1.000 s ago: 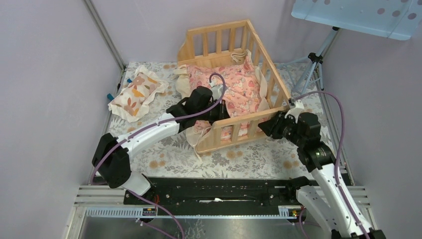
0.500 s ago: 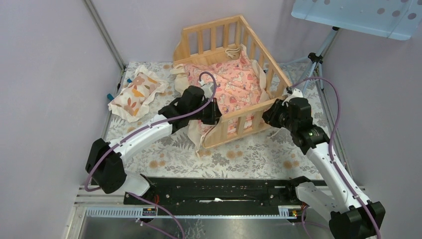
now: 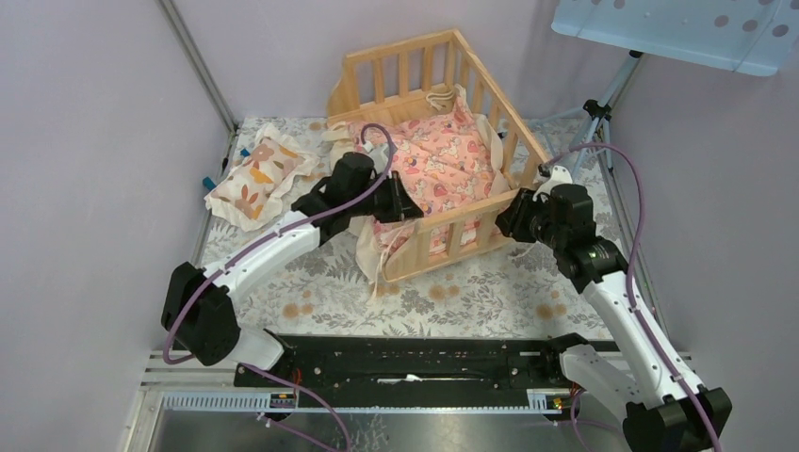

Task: Set up the pet bed
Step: Cross the ropes on the bed frame.

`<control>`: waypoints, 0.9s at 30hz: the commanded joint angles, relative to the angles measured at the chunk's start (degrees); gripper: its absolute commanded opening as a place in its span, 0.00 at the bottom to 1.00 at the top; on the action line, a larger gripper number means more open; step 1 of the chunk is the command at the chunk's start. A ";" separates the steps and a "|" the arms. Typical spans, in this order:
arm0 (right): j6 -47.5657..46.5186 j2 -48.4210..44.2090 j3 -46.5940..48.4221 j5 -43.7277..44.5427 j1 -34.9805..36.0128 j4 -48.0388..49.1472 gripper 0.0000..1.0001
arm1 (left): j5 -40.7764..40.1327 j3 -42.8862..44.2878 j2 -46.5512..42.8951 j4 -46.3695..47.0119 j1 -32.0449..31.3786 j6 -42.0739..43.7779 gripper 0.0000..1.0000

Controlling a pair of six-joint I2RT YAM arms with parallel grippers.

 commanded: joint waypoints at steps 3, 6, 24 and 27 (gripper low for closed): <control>-1.55 -6.78 -0.70 -0.03 -0.98 14.29 0.38 | 1.01 2.43 -0.48 11.45 4.38 -13.20 0.00; -0.49 -8.54 -1.28 -0.31 -0.94 13.18 0.38 | 1.60 1.13 -0.66 16.45 6.33 -19.58 0.00; -0.67 -12.84 -3.07 -2.78 -0.97 9.36 0.38 | 13.46 1.33 -2.50 18.27 8.30 -22.21 0.00; -1.14 -14.70 -4.18 -6.42 -0.98 10.31 0.39 | 13.92 1.77 -2.34 16.13 6.26 -19.59 0.00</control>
